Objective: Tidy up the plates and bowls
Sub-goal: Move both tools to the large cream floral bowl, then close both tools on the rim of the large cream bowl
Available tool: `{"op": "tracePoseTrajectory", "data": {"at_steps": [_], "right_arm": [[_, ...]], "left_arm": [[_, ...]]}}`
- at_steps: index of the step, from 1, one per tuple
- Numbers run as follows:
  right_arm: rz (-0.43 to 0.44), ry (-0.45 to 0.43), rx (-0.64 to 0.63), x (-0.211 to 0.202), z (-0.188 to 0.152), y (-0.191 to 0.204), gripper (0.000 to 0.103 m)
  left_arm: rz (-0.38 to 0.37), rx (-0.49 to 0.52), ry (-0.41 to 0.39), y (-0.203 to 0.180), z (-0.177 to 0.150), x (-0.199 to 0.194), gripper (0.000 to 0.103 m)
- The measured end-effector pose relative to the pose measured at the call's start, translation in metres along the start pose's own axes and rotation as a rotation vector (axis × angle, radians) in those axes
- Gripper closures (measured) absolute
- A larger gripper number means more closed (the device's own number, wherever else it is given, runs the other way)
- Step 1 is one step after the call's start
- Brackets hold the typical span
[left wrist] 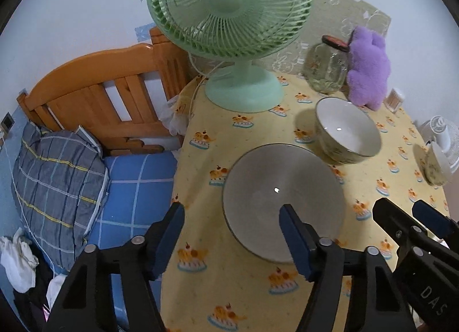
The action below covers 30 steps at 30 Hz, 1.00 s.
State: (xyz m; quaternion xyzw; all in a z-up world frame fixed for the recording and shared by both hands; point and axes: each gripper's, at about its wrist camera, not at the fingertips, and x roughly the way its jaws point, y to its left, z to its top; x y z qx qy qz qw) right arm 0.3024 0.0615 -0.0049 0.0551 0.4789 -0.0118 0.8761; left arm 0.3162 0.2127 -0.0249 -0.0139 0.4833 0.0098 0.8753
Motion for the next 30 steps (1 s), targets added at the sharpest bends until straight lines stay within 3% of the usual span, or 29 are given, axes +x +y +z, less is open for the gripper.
{"op": "tracePoseTrajectory", "data": {"at_steps": [9, 12, 14, 18, 22, 30], "right_arm": [[0.033, 0.078, -0.006, 0.054, 0.012, 0.012, 0.051], [0.039, 0.099, -0.010, 0.067, 0.012, 0.015, 0.057], [0.047, 0.113, -0.012, 0.074, 0.012, 0.018, 0.060], [0.066, 0.138, -0.009, 0.087, 0.013, 0.023, 0.068], [0.066, 0.157, -0.016, 0.095, 0.014, 0.026, 0.083], [0.084, 0.174, -0.046, 0.097, 0.015, 0.030, 0.090]], "left_arm": [[-0.010, 0.046, 0.067, -0.001, 0.006, 0.040, 0.046], [-0.018, 0.045, 0.079, -0.002, 0.007, 0.051, 0.053], [-0.033, 0.047, 0.089, -0.003, 0.008, 0.057, 0.064], [-0.052, 0.037, 0.099, -0.002, 0.011, 0.064, 0.068], [-0.052, 0.032, 0.112, -0.001, 0.012, 0.069, 0.075], [-0.053, 0.026, 0.133, -0.002, 0.010, 0.068, 0.083]]}}
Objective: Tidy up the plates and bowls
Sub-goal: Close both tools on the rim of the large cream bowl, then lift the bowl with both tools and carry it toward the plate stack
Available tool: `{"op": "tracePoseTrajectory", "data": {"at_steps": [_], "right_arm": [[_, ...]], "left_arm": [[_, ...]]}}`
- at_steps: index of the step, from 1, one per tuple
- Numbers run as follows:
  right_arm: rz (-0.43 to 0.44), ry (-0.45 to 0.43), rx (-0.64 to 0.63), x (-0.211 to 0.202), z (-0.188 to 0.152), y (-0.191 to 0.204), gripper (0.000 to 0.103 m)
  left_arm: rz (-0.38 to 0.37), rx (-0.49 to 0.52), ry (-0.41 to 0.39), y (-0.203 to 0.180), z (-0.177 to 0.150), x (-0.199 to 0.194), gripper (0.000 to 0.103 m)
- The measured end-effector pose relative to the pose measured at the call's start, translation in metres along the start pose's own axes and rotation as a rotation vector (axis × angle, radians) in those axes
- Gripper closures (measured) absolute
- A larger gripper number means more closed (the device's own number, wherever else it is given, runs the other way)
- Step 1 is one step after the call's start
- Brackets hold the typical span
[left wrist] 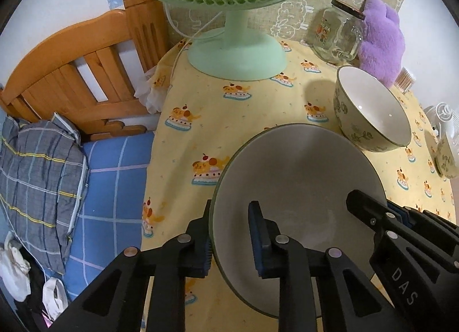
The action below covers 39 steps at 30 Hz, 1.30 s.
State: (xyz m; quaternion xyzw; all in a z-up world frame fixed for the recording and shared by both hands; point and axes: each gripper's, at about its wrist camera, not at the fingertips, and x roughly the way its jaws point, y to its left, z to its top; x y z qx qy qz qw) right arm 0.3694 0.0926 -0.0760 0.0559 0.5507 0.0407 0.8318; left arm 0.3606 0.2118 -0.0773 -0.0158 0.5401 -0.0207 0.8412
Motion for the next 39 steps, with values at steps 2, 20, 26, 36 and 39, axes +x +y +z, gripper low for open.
{"op": "tracePoseTrajectory", "data": {"at_steps": [2, 20, 26, 36, 39], "right_arm": [[0.003, 0.007, 0.000, -0.001, -0.001, -0.001, 0.090], [-0.021, 0.039, 0.022, -0.036, -0.046, -0.022, 0.090], [-0.037, 0.033, 0.038, -0.058, -0.071, -0.031, 0.090], [-0.059, 0.029, 0.100, -0.091, -0.111, -0.051, 0.090], [-0.066, 0.034, 0.107, -0.099, -0.122, -0.058, 0.090]], "left_arm": [[0.004, 0.002, 0.001, -0.001, -0.001, -0.002, 0.083], [-0.012, 0.024, 0.028, -0.028, -0.047, -0.031, 0.083], [-0.029, 0.033, 0.048, -0.038, -0.070, -0.046, 0.083], [-0.052, 0.087, 0.059, -0.062, -0.100, -0.069, 0.083], [-0.057, 0.099, 0.069, -0.070, -0.109, -0.072, 0.083]]}}
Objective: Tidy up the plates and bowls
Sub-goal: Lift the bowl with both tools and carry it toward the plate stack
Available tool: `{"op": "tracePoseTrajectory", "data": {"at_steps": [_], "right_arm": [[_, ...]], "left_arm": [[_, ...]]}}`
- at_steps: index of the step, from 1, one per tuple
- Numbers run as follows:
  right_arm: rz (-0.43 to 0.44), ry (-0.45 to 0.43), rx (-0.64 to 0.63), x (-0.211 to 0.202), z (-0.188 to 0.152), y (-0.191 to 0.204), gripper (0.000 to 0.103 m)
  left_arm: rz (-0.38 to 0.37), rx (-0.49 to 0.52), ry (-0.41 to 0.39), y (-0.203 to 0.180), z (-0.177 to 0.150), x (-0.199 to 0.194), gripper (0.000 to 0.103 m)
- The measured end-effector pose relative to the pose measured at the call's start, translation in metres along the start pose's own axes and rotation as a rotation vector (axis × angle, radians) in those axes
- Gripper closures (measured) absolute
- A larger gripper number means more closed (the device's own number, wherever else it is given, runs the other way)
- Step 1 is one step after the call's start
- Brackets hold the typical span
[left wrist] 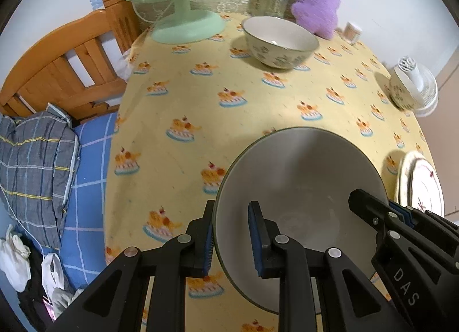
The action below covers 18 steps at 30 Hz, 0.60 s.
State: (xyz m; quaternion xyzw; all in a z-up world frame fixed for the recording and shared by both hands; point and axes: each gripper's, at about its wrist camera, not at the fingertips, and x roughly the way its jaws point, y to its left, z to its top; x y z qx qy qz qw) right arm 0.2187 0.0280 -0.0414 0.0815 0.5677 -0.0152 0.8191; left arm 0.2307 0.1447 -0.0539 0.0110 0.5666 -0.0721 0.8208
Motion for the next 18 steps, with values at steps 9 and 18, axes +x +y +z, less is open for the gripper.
{"op": "tracePoseTrajectory", "data": {"at_steps": [9, 18], "right_arm": [[-0.006, 0.024, 0.003, -0.005, -0.010, -0.032, 0.090], [0.013, 0.053, -0.031, 0.002, 0.000, -0.064, 0.090]], "left_arm": [[0.006, 0.007, 0.023, -0.035, -0.010, 0.002, 0.083], [0.029, -0.039, 0.041, -0.063, -0.007, 0.012, 0.083]]}}
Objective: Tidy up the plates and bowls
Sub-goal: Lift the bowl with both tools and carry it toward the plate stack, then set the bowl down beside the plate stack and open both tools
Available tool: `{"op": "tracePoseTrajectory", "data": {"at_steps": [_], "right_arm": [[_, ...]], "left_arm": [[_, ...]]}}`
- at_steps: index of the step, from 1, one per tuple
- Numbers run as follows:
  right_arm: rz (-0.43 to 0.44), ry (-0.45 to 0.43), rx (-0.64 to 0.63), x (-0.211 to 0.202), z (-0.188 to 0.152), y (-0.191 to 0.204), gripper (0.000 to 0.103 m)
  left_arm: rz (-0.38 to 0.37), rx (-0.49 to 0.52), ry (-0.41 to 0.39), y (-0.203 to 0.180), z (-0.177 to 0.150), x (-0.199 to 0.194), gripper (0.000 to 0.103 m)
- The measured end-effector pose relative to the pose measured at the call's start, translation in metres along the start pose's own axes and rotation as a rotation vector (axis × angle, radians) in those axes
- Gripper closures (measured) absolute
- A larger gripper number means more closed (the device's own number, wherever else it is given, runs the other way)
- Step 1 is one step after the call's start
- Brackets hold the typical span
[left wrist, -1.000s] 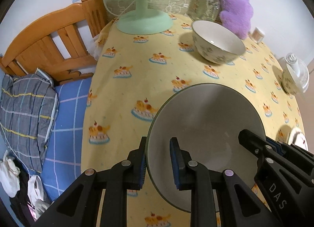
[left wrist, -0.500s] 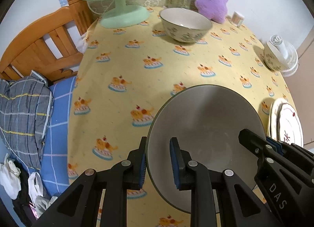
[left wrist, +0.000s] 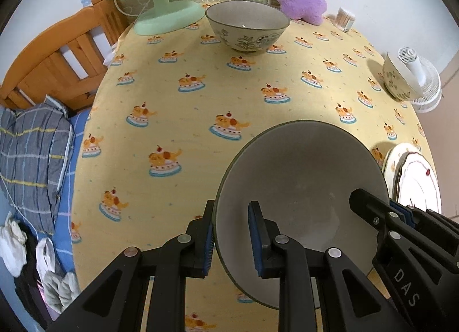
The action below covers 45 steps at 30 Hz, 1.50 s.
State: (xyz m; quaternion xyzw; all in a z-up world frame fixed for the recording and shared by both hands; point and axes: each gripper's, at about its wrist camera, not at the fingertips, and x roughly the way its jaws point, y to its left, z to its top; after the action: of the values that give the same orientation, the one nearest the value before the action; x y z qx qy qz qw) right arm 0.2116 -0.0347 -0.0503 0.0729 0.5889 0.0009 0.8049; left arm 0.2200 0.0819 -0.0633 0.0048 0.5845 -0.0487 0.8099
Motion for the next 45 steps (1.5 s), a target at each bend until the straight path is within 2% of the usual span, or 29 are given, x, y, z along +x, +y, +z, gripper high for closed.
{"op": "tracePoseTrajectory", "data": {"at_steps": [4, 11, 21, 23, 25, 26, 28, 31, 36, 41, 43, 45], "right_arm": [[0.017, 0.019, -0.016, 0.005, 0.003, -0.010, 0.090], [0.029, 0.034, -0.048, 0.003, 0.003, -0.017, 0.090], [0.027, 0.056, -0.032, 0.002, -0.007, -0.024, 0.090], [0.025, 0.054, -0.024, 0.002, -0.007, -0.024, 0.090], [0.016, 0.049, -0.018, 0.002, -0.008, -0.024, 0.089], [0.013, 0.050, -0.014, 0.003, -0.008, -0.024, 0.087], [0.016, 0.057, 0.000, 0.003, -0.009, -0.025, 0.074], [-0.025, 0.022, 0.002, -0.004, -0.008, -0.023, 0.073], [-0.042, -0.001, 0.015, -0.013, -0.008, -0.019, 0.065], [-0.062, -0.045, 0.047, -0.026, -0.009, -0.016, 0.047], [-0.062, -0.071, 0.059, -0.033, -0.009, -0.014, 0.036], [-0.065, -0.101, 0.064, -0.040, -0.009, -0.009, 0.035]], "left_arm": [[0.025, -0.012, -0.014, -0.009, -0.001, 0.000, 0.083], [0.026, -0.049, 0.015, -0.014, -0.006, -0.001, 0.083], [0.029, -0.026, 0.032, -0.021, -0.012, -0.002, 0.082], [0.034, -0.022, 0.033, -0.021, -0.012, -0.001, 0.068], [0.033, -0.012, 0.035, -0.020, -0.012, -0.002, 0.064], [0.026, -0.010, 0.034, -0.020, -0.012, -0.003, 0.057], [0.034, -0.007, 0.028, -0.018, -0.013, -0.005, 0.048], [0.032, -0.015, 0.022, -0.012, -0.012, -0.007, 0.038], [0.027, -0.024, 0.008, 0.001, -0.011, -0.015, 0.029], [0.013, -0.038, -0.020, 0.019, -0.012, -0.027, 0.016], [0.002, -0.024, -0.037, 0.023, -0.013, -0.034, 0.013], [-0.003, -0.008, -0.053, 0.026, -0.014, -0.040, 0.013]]}}
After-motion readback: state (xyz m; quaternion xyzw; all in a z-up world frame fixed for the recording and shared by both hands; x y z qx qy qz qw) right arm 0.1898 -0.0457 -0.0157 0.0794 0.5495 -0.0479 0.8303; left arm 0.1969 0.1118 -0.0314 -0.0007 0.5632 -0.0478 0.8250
